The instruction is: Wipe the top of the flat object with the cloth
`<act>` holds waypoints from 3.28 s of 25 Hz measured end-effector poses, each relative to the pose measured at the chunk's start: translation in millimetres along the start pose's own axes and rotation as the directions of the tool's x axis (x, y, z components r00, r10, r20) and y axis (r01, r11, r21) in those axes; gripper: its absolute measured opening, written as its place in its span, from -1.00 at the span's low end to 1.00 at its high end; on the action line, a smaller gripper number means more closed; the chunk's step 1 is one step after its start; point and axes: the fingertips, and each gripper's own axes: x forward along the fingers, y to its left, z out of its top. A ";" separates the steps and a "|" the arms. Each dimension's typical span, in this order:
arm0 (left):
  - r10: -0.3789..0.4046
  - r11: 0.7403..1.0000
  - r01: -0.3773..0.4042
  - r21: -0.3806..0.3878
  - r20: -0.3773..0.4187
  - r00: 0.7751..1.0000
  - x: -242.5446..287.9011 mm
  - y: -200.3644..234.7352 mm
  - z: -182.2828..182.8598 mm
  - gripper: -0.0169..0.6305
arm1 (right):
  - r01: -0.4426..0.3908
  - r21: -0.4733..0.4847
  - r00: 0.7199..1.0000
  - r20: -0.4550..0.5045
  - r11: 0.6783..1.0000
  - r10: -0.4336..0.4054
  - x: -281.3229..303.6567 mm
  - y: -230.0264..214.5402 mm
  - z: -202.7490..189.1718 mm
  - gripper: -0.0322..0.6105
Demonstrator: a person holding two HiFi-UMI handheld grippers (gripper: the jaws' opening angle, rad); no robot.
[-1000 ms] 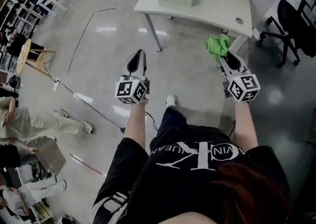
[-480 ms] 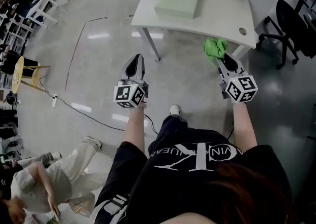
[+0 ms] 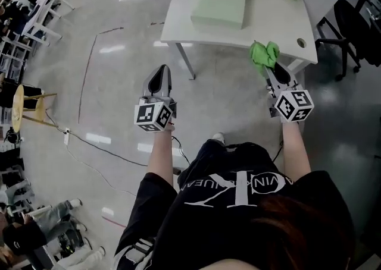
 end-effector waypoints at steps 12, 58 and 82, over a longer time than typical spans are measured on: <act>-0.049 0.999 0.049 -0.006 -0.023 0.999 68.9 29.1 -16.3 -0.91 | 0.031 0.025 0.999 -0.008 0.999 -0.031 68.6 -36.8 -0.5 -0.55; -0.459 0.880 0.370 -0.299 -0.333 0.823 423.2 107.1 -116.8 -0.29 | 0.094 0.032 0.973 -0.214 0.995 -0.085 388.9 -167.5 11.8 -0.55; -0.569 0.822 0.447 -0.352 -0.474 0.673 447.3 84.4 -163.9 -0.40 | 0.000 -0.192 0.811 -0.574 0.981 -0.112 595.8 -157.6 -28.5 -0.55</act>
